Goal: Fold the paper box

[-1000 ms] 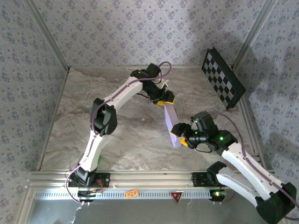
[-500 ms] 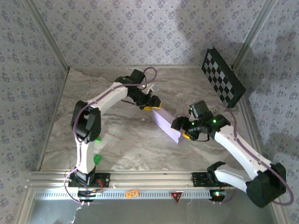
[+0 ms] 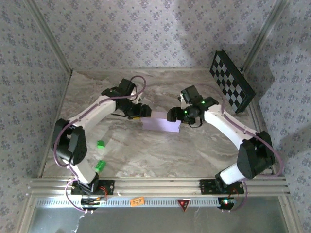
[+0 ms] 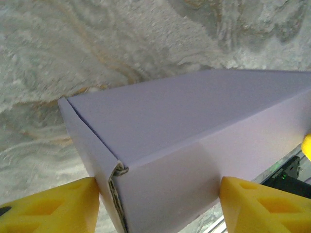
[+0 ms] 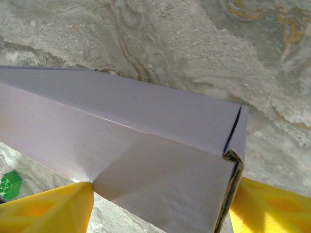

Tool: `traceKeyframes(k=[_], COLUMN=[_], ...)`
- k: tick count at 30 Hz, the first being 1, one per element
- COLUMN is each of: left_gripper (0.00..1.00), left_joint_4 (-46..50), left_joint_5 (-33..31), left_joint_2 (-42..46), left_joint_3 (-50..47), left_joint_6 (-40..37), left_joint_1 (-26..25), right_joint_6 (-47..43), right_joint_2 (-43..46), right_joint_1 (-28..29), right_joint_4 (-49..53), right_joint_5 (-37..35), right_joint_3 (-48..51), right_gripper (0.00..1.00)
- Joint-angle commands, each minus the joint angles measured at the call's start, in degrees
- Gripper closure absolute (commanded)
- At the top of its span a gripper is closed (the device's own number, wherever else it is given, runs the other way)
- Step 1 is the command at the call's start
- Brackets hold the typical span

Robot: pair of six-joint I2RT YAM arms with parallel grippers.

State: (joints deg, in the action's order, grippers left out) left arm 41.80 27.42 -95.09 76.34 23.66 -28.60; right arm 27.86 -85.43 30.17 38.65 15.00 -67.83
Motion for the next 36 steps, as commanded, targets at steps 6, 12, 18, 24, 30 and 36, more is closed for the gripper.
traceKeyframes(k=[6, 12, 18, 24, 30, 36], left_gripper=[0.34, 0.3, 0.24, 0.24, 0.28, 0.37], left_joint_4=[-5.64, -9.45, -11.47, -12.09, -16.35, -20.11], left_joint_5=[8.25, 7.6, 3.53, 1.51, 3.85, 5.51], left_joint_2=[7.64, 13.03, 15.55, 14.4, 8.77, 4.14], left_joint_3=[-12.22, -22.75, -28.78, -28.41, -26.36, -25.89], left_joint_6=[5.1, 9.07, 11.33, 11.58, 12.33, 13.26], left_joint_1=[-3.38, -5.34, -4.2, -1.02, -0.42, -0.42], right_joint_6=[-1.68, 3.85, 6.68, 7.49, 5.64, 6.28], right_joint_2=[4.6, 8.38, 8.13, 5.14, -1.01, -4.61], right_joint_1=[7.52, 10.96, 9.62, 4.54, 1.51, 1.39], right_joint_4=[-5.8, -7.74, -9.28, -11.32, -14.16, -17.79], right_joint_5=[2.26, 1.0, 0.74, 3.51, 6.85, 10.05], right_joint_3=[6.93, 15.92, 20.8, 20.72, 18.95, 17.72], right_gripper=[0.27, 0.22, 0.19, 0.22, 0.29, 0.37])
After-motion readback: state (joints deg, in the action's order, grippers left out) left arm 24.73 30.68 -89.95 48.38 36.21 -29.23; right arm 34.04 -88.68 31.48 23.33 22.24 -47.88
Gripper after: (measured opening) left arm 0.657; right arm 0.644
